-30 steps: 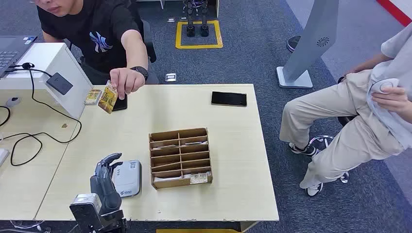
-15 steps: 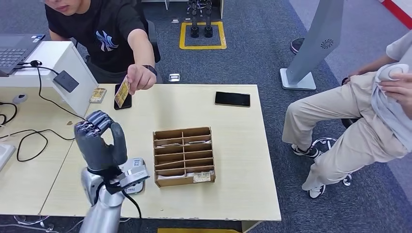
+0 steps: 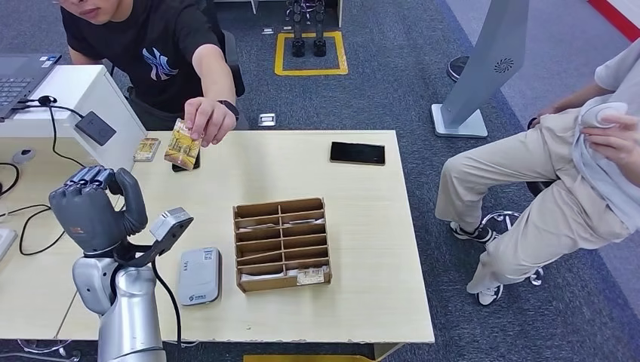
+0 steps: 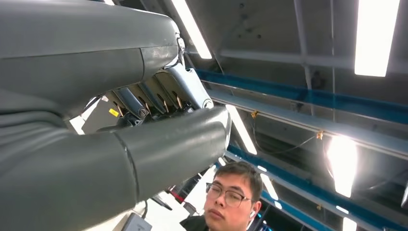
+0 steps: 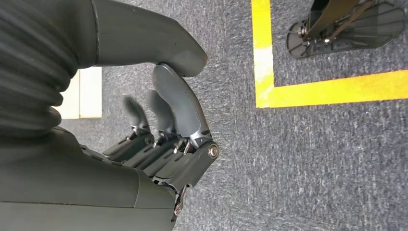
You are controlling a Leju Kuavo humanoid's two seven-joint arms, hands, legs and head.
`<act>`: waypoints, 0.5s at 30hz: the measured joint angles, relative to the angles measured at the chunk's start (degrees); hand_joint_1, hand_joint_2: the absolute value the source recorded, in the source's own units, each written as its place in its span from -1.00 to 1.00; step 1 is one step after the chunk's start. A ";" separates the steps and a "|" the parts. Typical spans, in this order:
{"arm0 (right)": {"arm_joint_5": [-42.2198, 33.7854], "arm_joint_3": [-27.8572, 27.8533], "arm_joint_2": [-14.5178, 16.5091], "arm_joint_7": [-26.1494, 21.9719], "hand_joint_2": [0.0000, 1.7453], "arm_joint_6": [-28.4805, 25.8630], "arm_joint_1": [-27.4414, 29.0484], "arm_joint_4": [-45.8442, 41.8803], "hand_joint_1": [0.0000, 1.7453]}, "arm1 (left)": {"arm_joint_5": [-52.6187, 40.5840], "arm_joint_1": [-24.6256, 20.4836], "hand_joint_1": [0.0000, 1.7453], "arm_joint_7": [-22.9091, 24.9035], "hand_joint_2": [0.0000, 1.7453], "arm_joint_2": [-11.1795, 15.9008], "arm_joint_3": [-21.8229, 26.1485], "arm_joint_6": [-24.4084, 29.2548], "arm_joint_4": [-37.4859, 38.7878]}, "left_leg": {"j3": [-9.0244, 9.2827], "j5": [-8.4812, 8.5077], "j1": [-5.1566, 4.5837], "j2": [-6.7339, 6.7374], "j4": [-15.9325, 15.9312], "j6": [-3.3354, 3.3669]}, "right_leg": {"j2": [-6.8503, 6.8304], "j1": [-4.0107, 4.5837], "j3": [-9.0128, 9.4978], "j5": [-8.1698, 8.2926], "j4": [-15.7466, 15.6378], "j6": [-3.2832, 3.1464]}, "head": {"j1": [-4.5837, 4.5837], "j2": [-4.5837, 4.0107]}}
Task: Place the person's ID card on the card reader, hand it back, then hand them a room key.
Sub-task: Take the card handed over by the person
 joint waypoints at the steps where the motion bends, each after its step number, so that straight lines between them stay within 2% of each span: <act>1: -0.01 0.00 -0.17 0.26 1.00 -0.04 -0.03 0.25 -1.00 | 0.59 -0.45 -0.06 0.00 -1.00 -0.14 0.18 0.00 0.23 | 0.00 0.00 0.00 -0.01 0.00 0.00 | -0.01 0.00 0.00 0.00 0.00 0.00 | 0.01 0.00; 3: -0.03 0.00 -0.44 0.66 1.00 -0.01 -0.11 0.76 -1.00 | 1.78 -1.20 -1.00 0.00 -1.00 -0.39 0.35 0.00 0.65 | 0.01 0.00 -0.01 -0.01 0.00 0.00 | -0.01 0.00 0.01 0.00 0.00 0.00 | 0.00 0.00; 15: -0.02 0.00 -0.89 1.33 1.00 0.10 -0.15 1.72 -1.00 | 1.67 -1.76 -1.00 0.44 -1.00 -0.49 1.39 -0.01 2.76 | 0.00 0.00 0.00 -0.01 0.00 0.00 | -0.01 0.00 -0.01 0.00 0.00 0.00 | 0.00 -0.01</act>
